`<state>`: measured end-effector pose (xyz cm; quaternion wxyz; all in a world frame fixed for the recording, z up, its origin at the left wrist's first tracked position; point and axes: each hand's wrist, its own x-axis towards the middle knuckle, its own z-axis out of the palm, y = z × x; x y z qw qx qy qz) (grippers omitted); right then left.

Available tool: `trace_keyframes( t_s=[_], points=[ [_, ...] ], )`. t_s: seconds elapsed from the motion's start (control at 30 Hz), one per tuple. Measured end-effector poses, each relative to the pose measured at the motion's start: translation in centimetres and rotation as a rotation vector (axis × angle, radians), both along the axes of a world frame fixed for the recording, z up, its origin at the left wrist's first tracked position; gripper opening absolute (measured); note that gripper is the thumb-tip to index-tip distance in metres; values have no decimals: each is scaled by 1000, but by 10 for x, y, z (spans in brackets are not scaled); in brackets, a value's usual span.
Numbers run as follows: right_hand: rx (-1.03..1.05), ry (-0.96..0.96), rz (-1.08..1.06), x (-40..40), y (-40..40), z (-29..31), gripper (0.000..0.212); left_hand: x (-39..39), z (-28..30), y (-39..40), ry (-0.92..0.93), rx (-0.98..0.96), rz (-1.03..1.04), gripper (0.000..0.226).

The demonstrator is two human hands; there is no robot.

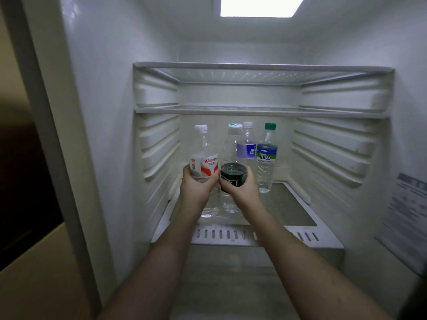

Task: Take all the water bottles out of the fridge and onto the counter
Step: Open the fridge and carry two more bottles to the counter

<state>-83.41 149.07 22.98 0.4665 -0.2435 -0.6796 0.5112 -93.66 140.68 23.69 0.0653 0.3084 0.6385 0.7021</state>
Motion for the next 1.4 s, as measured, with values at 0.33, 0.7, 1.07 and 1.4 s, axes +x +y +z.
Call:
trace_keyframes(
  t_s=[0.33, 0.7, 1.07, 1.4],
  points=[
    [-6, 106, -30, 33, -27, 10, 58, 25, -2, -31, -1, 127, -277, 54],
    [-36, 85, -75, 76, -61, 13, 46, 66, 10, -83, 16, -34, -439, 69],
    [68, 91, -69, 144, -124, 16, 43, 143, 8, -164, 9, -56, -419, 37],
    [56, 38, -42, 186, -194, 15, 48, 182, 18, -246, 20, -77, -406, 55]
  ],
)
